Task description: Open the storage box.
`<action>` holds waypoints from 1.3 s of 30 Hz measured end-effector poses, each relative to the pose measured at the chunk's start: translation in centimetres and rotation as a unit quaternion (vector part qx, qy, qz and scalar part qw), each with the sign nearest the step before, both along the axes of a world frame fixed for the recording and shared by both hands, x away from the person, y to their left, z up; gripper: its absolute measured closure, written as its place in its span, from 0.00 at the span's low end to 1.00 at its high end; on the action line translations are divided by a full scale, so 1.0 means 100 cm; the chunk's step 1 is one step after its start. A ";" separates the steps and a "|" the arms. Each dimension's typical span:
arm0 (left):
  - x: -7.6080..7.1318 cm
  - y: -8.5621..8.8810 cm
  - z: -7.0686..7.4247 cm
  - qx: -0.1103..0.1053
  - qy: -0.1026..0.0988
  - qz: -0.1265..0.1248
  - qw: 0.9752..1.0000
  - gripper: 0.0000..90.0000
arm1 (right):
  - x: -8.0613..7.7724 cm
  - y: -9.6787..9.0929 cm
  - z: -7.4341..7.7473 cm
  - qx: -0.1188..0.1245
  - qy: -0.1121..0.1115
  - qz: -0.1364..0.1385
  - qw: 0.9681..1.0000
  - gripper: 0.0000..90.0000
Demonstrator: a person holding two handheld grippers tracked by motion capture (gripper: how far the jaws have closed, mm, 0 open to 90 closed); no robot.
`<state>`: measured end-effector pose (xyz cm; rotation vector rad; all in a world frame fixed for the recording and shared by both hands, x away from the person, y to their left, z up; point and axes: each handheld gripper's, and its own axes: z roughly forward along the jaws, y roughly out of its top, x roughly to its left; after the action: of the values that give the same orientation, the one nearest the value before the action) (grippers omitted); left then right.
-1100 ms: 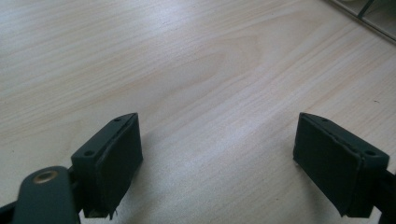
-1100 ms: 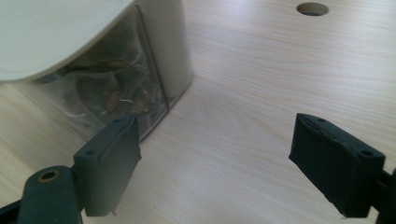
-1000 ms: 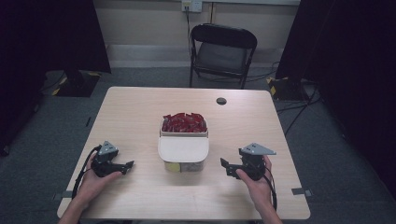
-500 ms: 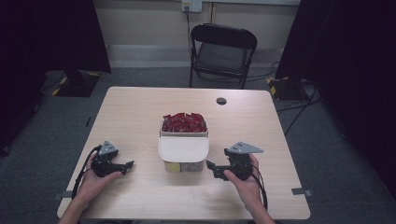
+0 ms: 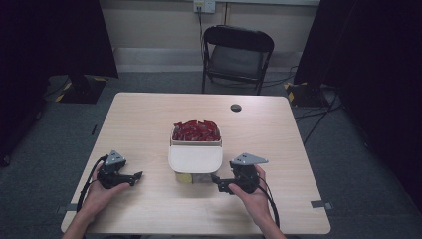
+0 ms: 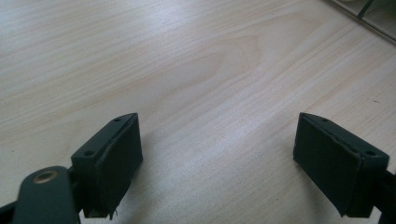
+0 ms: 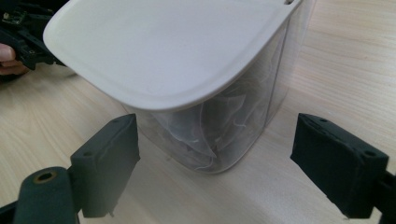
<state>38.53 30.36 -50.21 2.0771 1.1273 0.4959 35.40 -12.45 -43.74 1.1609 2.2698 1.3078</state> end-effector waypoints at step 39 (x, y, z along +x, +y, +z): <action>0.000 0.000 0.000 0.000 0.000 0.000 1.000 0.17 | 0.012 0.018 -0.003 -0.003 0.002 0.016 1.000 0.15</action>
<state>38.53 30.36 -50.21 2.0771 1.1275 0.4957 36.62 -10.63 -44.04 1.1313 2.3028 1.3112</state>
